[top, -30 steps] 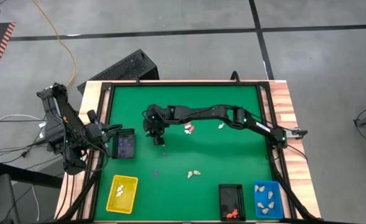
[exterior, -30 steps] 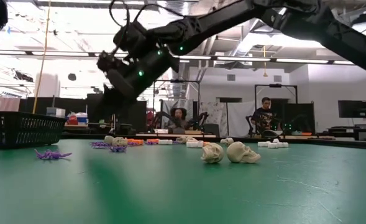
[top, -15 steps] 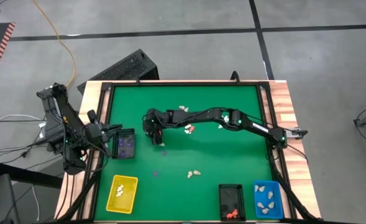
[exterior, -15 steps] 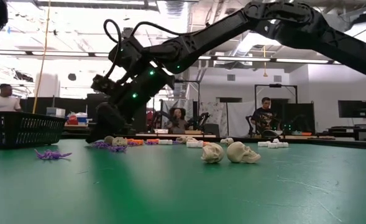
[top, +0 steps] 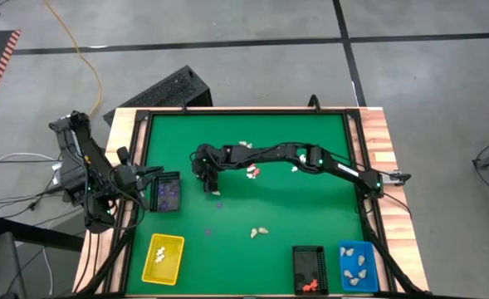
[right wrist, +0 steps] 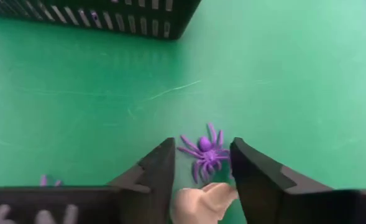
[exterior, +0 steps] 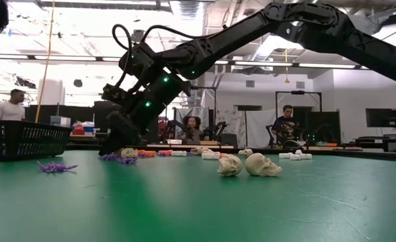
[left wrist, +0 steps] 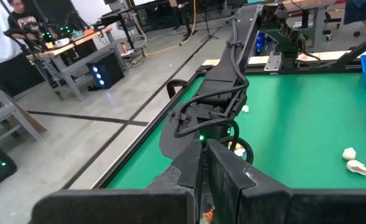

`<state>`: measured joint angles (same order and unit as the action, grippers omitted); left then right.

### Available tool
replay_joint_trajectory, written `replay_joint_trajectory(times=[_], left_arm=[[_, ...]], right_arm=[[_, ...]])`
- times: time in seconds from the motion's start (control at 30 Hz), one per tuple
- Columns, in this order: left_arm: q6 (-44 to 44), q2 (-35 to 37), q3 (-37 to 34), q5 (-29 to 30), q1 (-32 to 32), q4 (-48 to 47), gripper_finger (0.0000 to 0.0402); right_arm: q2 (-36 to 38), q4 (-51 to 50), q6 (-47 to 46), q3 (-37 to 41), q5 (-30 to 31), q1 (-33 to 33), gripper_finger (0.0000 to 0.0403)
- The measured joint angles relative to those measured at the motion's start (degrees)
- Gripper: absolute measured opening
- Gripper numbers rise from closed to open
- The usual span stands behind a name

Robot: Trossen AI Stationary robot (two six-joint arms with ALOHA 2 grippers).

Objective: Sort Halloween decoration
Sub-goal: Put the purple spider toy into the top black basket

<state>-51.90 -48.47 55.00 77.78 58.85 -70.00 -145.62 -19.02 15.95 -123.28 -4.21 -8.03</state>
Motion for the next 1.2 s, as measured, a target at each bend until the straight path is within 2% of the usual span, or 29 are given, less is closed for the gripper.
replay_joint_trajectory(times=[0.23,0.43,0.6,0.9,1.2], left_arm=[[-0.3,0.0,0.0,-0.7,0.0,0.0,0.0014],[-0.4,0.0,0.0,-2.2,0.0,0.0,0.0014],[-0.9,0.0,0.0,-2.5,0.0,0.0,0.0014],[-1.3,0.0,0.0,-2.5,0.0,0.0,0.0014],[-1.3,0.0,0.0,-2.4,0.0,0.0,0.0014]], right_arm=[[0.0,-0.3,0.0,0.0,0.0,0.0,0.0069],[0.0,-0.2,0.0,0.0,0.4,0.1,0.0009],[0.0,-0.2,-0.5,0.0,3.1,0.6,0.0009],[0.9,1.9,-0.5,0.1,3.5,1.7,0.0004],[1.7,1.0,0.0,-5.8,3.4,3.1,0.0003]])
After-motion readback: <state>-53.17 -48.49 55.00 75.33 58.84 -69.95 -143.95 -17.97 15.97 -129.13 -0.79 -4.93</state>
